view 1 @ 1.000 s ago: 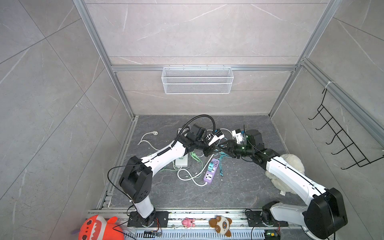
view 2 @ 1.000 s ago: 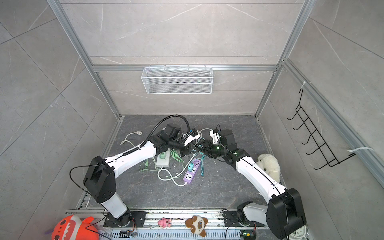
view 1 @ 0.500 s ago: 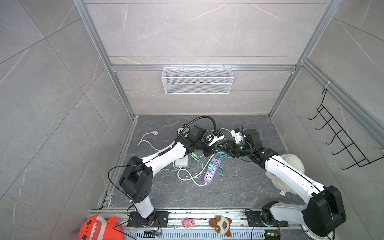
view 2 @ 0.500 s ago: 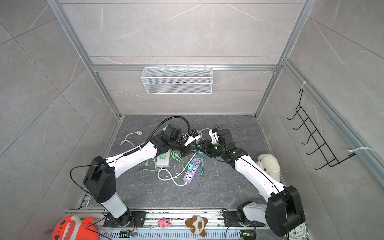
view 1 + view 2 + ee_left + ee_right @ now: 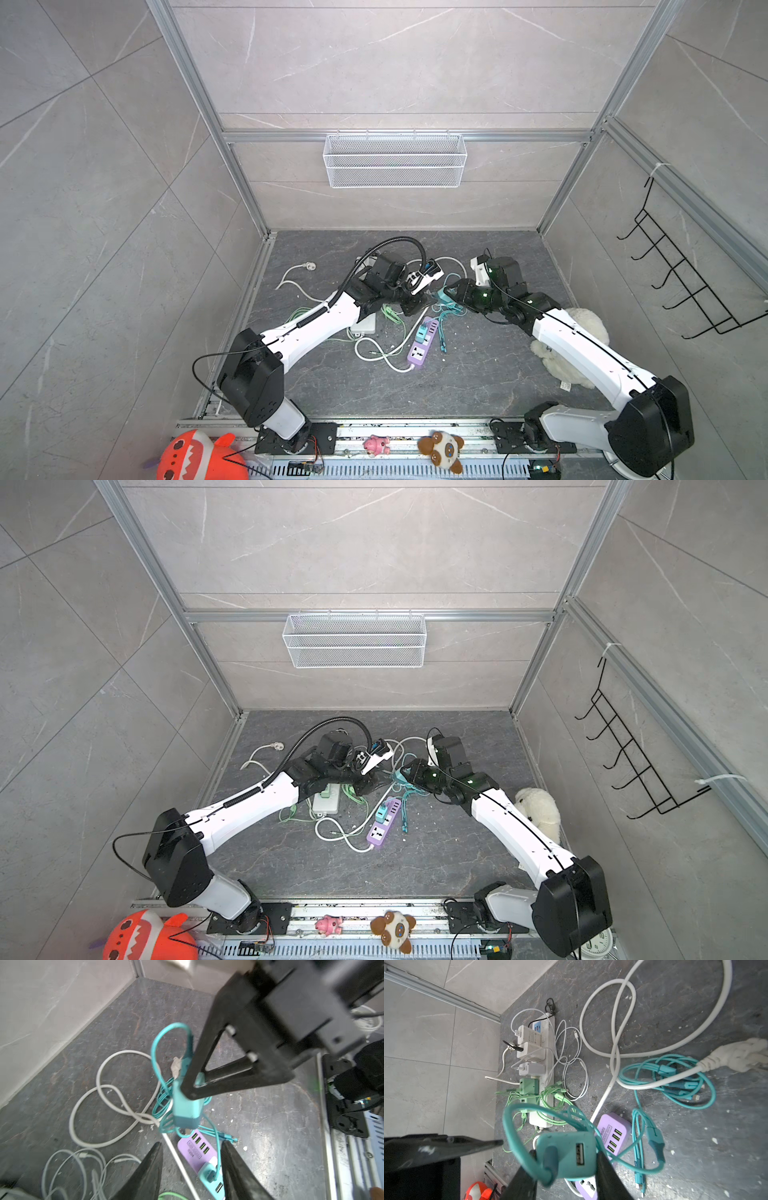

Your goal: Insert the plug

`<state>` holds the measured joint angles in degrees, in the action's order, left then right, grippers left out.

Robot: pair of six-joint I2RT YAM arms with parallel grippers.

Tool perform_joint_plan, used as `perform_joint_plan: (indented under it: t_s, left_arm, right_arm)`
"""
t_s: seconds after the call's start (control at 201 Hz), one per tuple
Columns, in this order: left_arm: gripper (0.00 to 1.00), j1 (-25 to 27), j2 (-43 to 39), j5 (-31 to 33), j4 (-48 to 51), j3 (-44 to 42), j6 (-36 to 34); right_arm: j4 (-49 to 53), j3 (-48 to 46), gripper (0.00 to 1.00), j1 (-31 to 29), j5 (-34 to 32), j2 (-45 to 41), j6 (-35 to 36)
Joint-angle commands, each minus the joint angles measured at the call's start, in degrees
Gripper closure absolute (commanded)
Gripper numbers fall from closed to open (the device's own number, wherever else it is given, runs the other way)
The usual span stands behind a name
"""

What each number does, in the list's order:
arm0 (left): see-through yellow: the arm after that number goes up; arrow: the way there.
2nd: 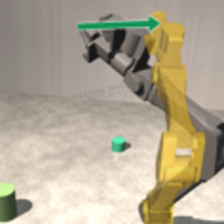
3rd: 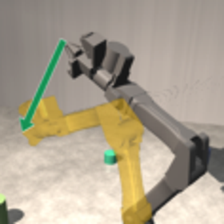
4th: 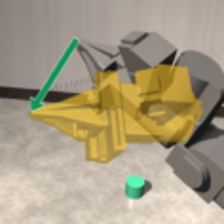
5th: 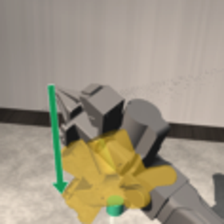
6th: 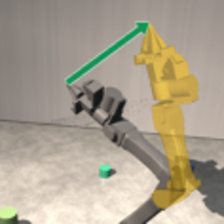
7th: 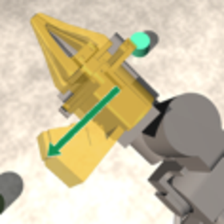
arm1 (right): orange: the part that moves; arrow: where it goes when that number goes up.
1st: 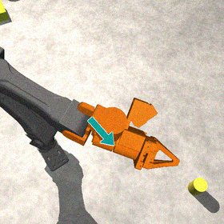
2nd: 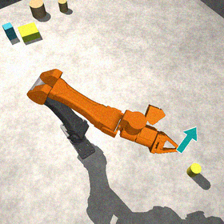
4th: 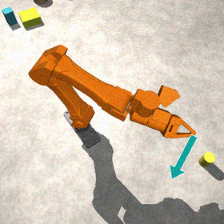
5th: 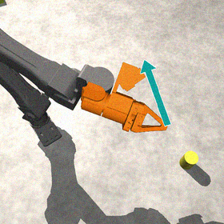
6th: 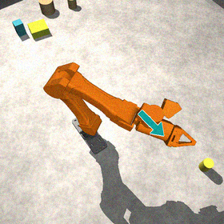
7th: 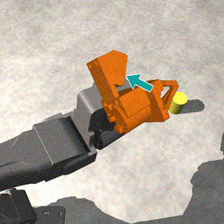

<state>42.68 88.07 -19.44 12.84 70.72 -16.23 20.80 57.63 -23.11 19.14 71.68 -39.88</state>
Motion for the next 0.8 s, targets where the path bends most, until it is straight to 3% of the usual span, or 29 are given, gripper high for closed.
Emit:
perform_joint_plan:
  t_s: [0.0,0.06,0.249,0.363,0.468,0.791]
  left_arm:
    - [0.65,-0.8,-2.3,8.0,4.6,-2.5,6.6]
    - [0.69,-0.8,-2.6,10.1,5.4,-5.2,11.1]
    - [0.83,0.5,-2.8,8.8,1.0,-15.2,20.8]
    - [0.85,2.8,-1.6,10.2,-0.6,-17.8,22.9]
    - [0.86,3.5,1.6,9.4,-3.6,-18.8,24.2]
    - [0.92,6.2,12.7,7.0,-11.8,-16.9,25.1]
  right_arm:
    - [3.0,6.0,0.89,-0.1,8.7,-3.6,9.9]
    - [4.6,7.7,0.88,-0.6,15.5,-3.3,13.2]
    - [11.1,6.2,0.89,-2.7,14.9,-5.7,18.1]
    - [12.2,1.6,0.88,-3.6,17.2,-8.9,19.4]
    - [14.7,-2.2,0.88,-3.8,13.6,-11.0,19.3]
    - [8.9,-13.5,0.89,-4.9,15.1,-12.9,17.9]
